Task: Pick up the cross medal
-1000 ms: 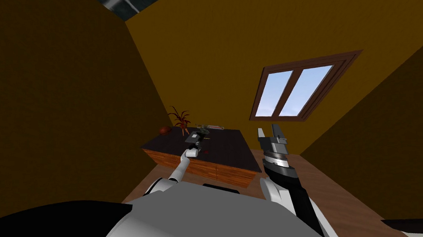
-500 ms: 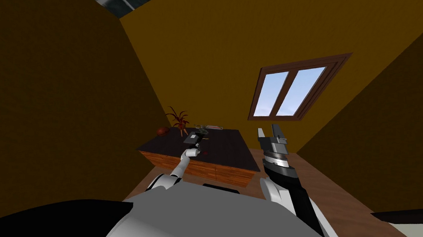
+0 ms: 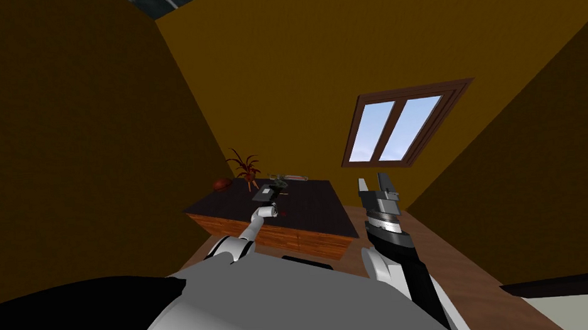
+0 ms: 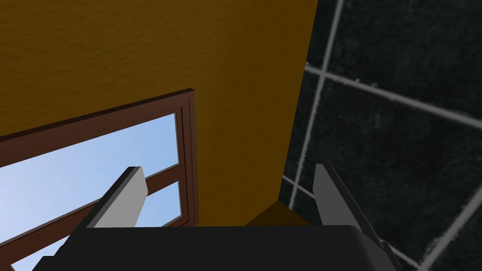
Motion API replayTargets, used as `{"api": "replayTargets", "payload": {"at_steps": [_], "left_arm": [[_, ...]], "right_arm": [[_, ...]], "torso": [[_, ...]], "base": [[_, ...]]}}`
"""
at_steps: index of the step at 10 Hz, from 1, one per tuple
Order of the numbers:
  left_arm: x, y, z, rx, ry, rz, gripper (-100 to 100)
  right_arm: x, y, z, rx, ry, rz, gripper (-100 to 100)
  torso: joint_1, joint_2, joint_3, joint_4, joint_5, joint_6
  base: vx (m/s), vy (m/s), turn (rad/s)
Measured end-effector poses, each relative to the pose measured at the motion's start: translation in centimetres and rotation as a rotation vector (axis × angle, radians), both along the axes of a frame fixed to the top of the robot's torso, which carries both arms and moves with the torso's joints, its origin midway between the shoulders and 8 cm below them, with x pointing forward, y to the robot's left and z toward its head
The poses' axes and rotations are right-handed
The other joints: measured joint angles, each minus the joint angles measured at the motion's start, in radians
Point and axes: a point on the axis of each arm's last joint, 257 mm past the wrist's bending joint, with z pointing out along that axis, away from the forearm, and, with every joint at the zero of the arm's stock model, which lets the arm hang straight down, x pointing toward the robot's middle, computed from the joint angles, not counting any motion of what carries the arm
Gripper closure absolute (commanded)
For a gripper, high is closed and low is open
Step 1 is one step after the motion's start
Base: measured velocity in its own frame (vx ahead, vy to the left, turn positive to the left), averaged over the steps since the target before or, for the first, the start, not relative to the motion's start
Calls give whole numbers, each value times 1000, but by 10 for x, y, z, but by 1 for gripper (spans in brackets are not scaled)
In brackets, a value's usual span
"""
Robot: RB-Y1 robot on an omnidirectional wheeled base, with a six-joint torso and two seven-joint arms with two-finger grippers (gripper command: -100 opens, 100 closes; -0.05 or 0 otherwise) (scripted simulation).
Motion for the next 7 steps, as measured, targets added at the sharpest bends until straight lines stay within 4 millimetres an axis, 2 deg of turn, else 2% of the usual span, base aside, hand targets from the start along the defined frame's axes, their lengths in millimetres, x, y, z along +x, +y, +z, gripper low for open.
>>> {"api": "replayTargets", "payload": {"at_steps": [7], "left_arm": [[-34, 5, -29, -54, 193, 52, -100]], "right_arm": [[0, 0, 0, 0, 0, 0, 0]], "torso": [[0, -1, 0, 0, 0, 0]], "base": [[24, -15, -67]]}}
